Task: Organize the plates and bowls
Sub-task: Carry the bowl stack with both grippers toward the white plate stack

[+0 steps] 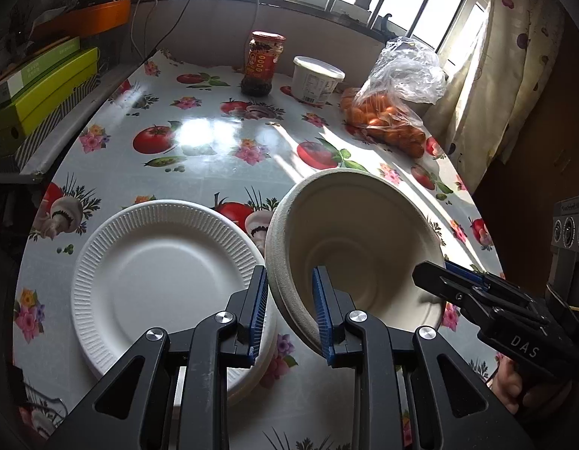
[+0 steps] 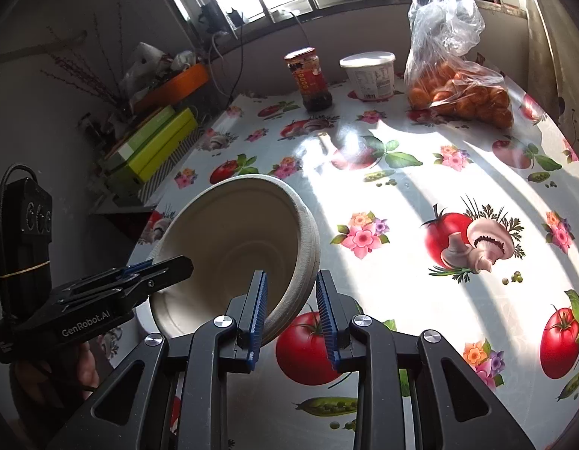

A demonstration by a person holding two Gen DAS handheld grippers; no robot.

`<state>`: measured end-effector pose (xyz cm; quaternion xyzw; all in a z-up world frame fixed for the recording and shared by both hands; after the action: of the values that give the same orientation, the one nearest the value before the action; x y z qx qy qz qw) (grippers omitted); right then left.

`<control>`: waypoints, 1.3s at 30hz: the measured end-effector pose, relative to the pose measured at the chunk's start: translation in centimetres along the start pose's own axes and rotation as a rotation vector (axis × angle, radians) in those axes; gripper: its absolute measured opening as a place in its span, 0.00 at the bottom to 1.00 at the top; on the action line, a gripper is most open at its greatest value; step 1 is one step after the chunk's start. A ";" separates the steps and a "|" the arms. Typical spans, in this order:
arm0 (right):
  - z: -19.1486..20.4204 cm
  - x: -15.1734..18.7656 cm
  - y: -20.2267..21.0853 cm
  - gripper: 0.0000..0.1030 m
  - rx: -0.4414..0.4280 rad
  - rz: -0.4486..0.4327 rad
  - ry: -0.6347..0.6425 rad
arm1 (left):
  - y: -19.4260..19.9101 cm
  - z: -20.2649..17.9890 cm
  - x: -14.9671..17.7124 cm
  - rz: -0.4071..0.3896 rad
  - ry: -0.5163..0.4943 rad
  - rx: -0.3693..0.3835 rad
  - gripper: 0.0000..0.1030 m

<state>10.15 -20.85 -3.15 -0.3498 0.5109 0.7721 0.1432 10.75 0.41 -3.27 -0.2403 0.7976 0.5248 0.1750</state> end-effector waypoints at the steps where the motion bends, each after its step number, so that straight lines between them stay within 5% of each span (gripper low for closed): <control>1: 0.2 -0.3 -0.2 0.26 -0.004 0.000 0.006 | 0.1 0.2 -0.1 -0.004 0.003 -0.004 0.25; 39: 7.3 -4.5 -7.8 0.26 -0.146 0.088 0.133 | 2.9 8.9 -1.9 -0.071 0.140 -0.148 0.25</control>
<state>15.02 -10.34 -3.77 -0.3871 0.4766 0.7878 0.0491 10.94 9.99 -3.50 -0.3166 0.7580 0.5577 0.1191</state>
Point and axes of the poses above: each gripper's, at about its wrist camera, not at the fingertips, and y roughly against the way its jaws point, z to its left, x to its underside, the point moved 1 cm from there along -y, roughly the way its jaws point, and after that the axes turned 11 degrees about y, right-handed, at the moved point
